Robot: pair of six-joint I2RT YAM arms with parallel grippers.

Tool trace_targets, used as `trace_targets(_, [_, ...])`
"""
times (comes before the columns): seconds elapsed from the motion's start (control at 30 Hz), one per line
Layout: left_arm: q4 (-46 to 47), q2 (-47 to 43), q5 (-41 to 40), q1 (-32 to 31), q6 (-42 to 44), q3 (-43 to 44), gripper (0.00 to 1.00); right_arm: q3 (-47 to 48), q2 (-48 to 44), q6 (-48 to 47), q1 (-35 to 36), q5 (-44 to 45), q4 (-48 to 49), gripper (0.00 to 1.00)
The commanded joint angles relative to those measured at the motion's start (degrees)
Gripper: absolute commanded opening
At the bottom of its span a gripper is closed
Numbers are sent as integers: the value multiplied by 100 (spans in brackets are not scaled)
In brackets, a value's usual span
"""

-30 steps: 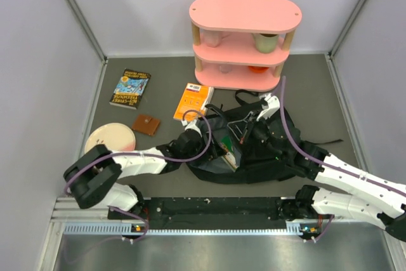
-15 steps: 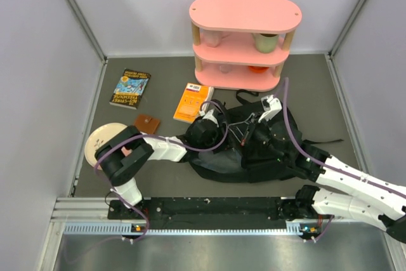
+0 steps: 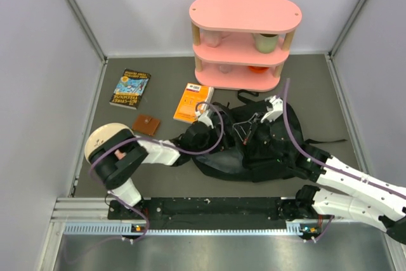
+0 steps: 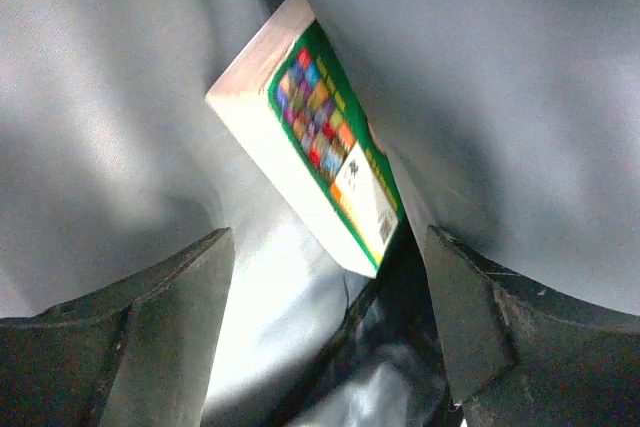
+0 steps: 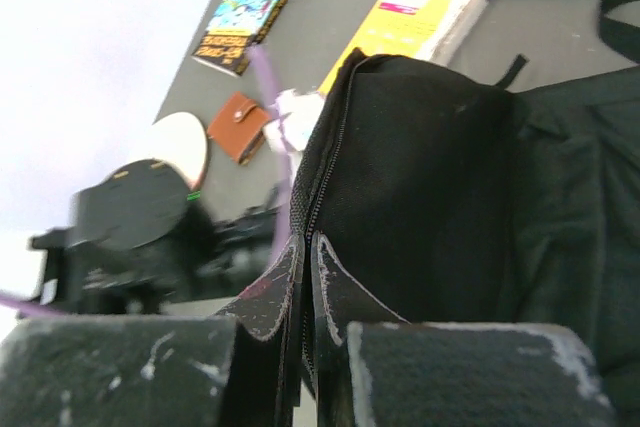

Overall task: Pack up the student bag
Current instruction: Place the book in the student bag, then pick up the book from the center of the board.

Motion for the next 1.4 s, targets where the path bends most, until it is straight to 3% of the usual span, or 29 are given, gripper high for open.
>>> trace_targets(0.0, [-236,-1092,-272,12,366,-608,81,139,-40,225,-204,603,-389,0])
trace_targets(0.2, [-1913,-2788,-1175,12,762,-1075,85,7,-84,208,-301,358,-329,0])
trace_targets(0.43, [-3936,-4835,-2862,12,1315,-724,98,-292,267,173,-283,-1424,322,8])
trace_targets(0.53, [-4595,-5154,-3339,135,1719,-329,98,-240,531,155,-240,-1961,339,16])
trace_targets(0.6, [-5156,-5129,-3279,511,1931,101,98,-169,610,164,-213,-1999,191,26])
trace_targets(0.7, [-5449,-5014,-2770,1257,2098,515,99,-38,523,146,-204,-1999,190,50])
trace_targets(0.73, [-5458,-5031,-2682,1426,2159,568,98,85,505,120,-204,-1973,173,63])
trace_targets(0.8, [-5414,-5075,-2410,1986,2388,665,98,235,479,85,-204,-1902,137,69])
trace_targets(1.0, [-5607,-4479,-1688,3341,2933,1385,98,920,1022,199,-204,-1630,155,72])
trace_targets(1.17, [-5511,-3486,-1469,4221,3328,2035,98,1404,1883,383,-204,-1506,198,72])
trace_targets(1.3, [-5336,-2590,-985,5221,3487,2448,98,1475,2201,507,-213,-1717,356,72])
trace_targets(1.37, [-5117,-2089,-1002,5434,3653,2598,98,1387,2219,542,-196,-1919,392,73])
